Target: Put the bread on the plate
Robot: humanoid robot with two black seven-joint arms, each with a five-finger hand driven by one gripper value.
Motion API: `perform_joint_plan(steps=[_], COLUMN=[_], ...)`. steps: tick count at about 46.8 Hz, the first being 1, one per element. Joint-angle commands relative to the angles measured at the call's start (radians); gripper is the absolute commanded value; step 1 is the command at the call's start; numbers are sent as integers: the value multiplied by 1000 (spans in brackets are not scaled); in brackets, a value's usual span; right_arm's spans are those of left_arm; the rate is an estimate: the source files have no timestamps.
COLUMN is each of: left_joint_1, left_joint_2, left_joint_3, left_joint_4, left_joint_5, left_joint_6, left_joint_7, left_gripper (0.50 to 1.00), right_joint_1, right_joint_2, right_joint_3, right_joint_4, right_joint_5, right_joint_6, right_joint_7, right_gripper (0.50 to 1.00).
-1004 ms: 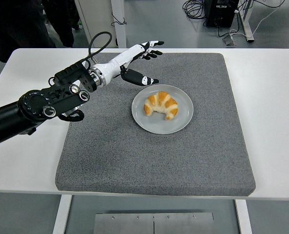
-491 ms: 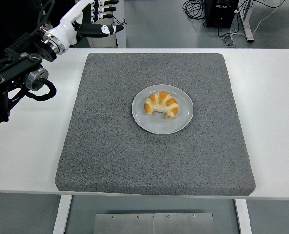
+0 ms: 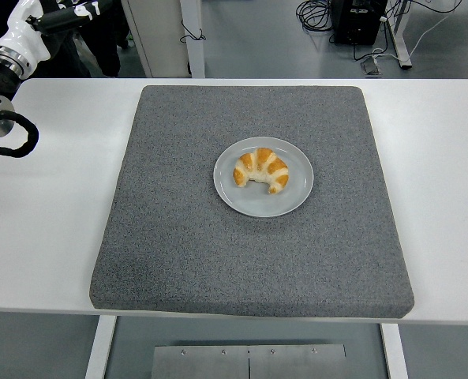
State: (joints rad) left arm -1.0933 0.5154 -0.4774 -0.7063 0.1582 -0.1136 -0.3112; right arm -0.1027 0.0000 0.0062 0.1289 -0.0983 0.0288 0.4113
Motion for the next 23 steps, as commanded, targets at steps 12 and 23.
perform_joint_plan(steps=[12,23], left_joint_1=[44,87], left_joint_2=[-8,-8], left_joint_3=[-112,-159], left_joint_4=[198,211], left_joint_5=[-9,-54], left_joint_6=[-210,-239], left_joint_7=[-3,-9], left_gripper=[910,921], right_joint_1=[3,1], right_joint_2=[0,0], right_joint_3=[5,1], right_joint_4=[12,2], right_joint_5=[0,0], right_joint_6=[3,2], right_joint_7=[0,0], right_gripper=[1000,1000])
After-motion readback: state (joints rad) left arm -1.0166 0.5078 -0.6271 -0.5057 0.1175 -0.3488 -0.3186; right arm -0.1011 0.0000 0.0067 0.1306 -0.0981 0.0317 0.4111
